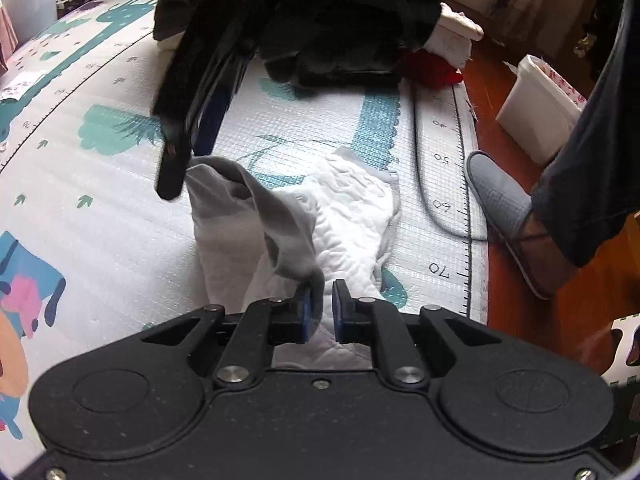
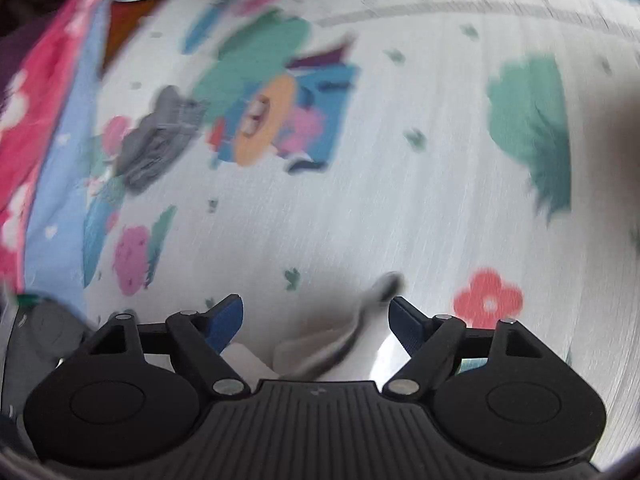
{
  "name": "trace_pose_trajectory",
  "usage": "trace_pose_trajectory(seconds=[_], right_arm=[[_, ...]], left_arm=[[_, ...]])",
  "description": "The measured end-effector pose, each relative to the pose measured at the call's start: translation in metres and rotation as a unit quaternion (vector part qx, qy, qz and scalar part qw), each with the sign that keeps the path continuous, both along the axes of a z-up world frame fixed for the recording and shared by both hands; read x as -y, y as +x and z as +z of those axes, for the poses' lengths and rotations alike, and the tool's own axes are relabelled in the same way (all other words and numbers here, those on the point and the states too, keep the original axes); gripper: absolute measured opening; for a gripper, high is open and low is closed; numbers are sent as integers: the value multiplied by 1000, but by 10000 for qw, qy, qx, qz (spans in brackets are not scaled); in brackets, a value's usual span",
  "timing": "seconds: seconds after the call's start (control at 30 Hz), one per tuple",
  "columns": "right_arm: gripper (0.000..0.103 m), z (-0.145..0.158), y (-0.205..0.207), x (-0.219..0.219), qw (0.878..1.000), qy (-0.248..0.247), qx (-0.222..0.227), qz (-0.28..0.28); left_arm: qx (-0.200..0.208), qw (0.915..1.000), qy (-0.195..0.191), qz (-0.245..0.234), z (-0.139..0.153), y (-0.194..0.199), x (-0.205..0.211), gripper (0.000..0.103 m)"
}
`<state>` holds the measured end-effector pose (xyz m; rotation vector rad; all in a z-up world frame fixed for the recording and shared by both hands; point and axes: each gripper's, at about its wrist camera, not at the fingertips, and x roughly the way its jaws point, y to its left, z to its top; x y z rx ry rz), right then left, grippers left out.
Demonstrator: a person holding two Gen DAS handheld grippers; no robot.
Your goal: Fold clothes
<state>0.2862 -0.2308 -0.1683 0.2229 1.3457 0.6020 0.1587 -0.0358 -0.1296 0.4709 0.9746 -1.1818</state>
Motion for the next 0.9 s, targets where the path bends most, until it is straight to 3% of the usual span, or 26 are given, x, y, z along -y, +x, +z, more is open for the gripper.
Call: trace_pose_trajectory(seconds=[0.03, 0.1, 0.27, 0.33, 0.4, 0.43, 0.47, 0.53, 0.7, 0.8, 0.9], right_arm=[[49, -5, -1, -2, 9998, -202, -16, 10], [25, -11, -5, -2, 9989, -463, -120, 4], [25, -18, -19, 11, 9981, -558, -209, -156], [10, -19, -21, 11, 9978, -617, -155, -208], [10, -17, -21, 11, 9973, -672, -156, -255], [9, -14, -22, 11, 9974, -685, -105, -219], [9, -13, -22, 9, 9975, -678, -68, -182], [9, -11, -21, 7, 9979, -632, -24, -110], [9, -2, -26, -1, 9989, -385, 83, 248], [9, 11, -38, -9, 9957, 82, 348, 853], [9, 27, -58, -22, 9804, 208, 782, 1795]], left_arm=[[19, 10000, 13, -25, 1, -1, 0, 10], [93, 9999, 42, -65, 3, -4, 2, 8], [286, 9995, 101, 66, 4, -7, 7, 2], [377, 9989, 266, 96, 0, -9, 11, 2], [377, 9985, 345, 201, -2, -9, 13, 2], [376, 9982, 383, 254, -2, -9, 14, 10], [375, 9979, 421, 307, -3, -9, 15, 31], [697, 9952, 473, 489, -1, -8, 12, 60], [643, 9913, 312, 1107, -4, 26, 1, 60], [759, 9913, 402, 1002, -10, 40, 7, 60], [810, 9921, 472, 836, -16, 50, 8, 60]])
